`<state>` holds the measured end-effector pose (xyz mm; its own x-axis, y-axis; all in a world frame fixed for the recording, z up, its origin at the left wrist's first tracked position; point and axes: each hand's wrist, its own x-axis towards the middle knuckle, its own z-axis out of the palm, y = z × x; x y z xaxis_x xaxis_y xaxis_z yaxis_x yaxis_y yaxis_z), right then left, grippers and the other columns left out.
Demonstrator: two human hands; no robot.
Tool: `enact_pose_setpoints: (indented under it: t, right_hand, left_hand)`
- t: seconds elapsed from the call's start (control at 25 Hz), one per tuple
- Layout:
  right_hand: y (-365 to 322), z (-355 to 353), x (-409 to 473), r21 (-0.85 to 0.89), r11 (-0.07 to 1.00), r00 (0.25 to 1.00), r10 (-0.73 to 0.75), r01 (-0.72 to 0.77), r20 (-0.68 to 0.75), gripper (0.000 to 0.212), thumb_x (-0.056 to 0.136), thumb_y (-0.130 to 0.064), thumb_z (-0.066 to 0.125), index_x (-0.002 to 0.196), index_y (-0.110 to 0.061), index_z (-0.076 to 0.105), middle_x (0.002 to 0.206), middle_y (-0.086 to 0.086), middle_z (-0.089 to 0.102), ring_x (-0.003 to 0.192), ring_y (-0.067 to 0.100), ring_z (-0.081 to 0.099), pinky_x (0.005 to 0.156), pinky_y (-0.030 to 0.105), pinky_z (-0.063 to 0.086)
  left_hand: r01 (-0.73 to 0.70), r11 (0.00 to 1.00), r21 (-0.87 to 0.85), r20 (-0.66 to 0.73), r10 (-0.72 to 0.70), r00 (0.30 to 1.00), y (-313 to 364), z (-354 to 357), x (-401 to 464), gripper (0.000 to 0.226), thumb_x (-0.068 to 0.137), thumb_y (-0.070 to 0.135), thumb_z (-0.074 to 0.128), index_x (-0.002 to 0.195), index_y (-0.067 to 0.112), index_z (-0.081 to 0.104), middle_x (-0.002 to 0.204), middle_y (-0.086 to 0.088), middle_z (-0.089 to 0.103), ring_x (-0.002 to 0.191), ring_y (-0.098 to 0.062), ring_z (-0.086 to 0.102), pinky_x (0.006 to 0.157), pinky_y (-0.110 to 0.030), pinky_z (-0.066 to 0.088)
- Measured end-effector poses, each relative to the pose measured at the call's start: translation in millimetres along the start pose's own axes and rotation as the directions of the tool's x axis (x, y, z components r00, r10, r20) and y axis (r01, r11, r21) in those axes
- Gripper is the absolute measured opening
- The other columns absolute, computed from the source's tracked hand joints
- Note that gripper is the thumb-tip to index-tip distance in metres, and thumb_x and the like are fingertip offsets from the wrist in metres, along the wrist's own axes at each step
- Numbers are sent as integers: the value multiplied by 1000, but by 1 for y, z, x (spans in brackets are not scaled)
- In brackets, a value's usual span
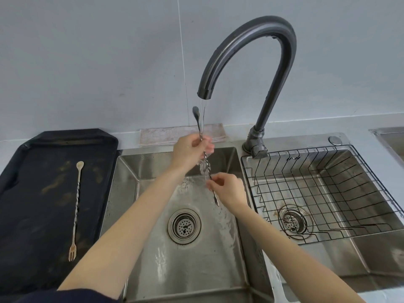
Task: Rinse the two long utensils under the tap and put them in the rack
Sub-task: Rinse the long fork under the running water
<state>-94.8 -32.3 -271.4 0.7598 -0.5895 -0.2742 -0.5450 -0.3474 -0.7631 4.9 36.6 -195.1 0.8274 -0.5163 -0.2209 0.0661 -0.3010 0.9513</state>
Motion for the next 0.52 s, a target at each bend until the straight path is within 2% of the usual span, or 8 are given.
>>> enact_pose_setpoints:
  t: [0.08,0.16,0.24,0.32,0.44,0.48,0.52]
  right_hand:
    - [-7,-3,3,0,999,999,-37,37,-30,12,83,-32,65,79,-20,67,73,-3,67,72,15,60,67,31,47]
    - [-9,-5,6,26,998,998,-49,50,-29,12,83,-30,65,76,-20,64,68,-5,62,67,13,55,65,31,45]
    - [-4,-5,6,44,998,999,-45,45,1,15,86,-27,62,80,-14,67,64,-5,61,61,11,51,60,29,42]
    - [2,-4,3,52,997,998,-54,54,16,19,89,-26,58,84,-11,68,70,1,67,58,12,52,54,27,40]
    - [-3,-10,0,105,991,996,-86,88,-18,21,92,-25,54,92,-9,69,75,-3,68,66,21,65,58,29,50]
    - [-8,-14,1,127,986,994,-101,104,-30,21,92,-24,55,94,-8,69,72,-7,66,67,17,67,59,25,52]
    - [-15,-18,3,140,982,992,-124,127,-35,20,92,-23,55,95,-8,68,69,-9,63,62,5,66,56,15,49]
  left_hand:
    - [17,999,43,24,-18,1000,-6,2,-3,21,92,10,49,107,1,61,91,-9,67,70,-9,64,60,-12,52]
    - [36,999,-9,29,-36,999,-5,-1,-2,24,94,12,47,109,-1,61,93,-9,66,70,-8,64,58,-10,53]
    - [53,994,-97,33,-50,998,0,-5,1,27,96,14,43,114,2,58,98,-8,66,75,-7,65,65,-12,54]
    - [69,978,-197,38,-63,997,7,-11,6,27,97,13,40,117,6,56,102,-6,66,80,-9,66,75,-19,55]
    - [60,941,-332,63,-41,997,13,-19,11,20,97,10,39,104,13,58,99,-5,66,78,-8,68,75,-20,55]
    - [53,929,-366,65,-31,997,14,-23,13,20,97,9,39,96,15,58,96,-5,67,77,-7,69,74,-20,56]
    - [50,914,-403,60,-28,998,14,-30,15,21,97,9,39,92,17,58,93,-3,67,75,-6,69,72,-20,57]
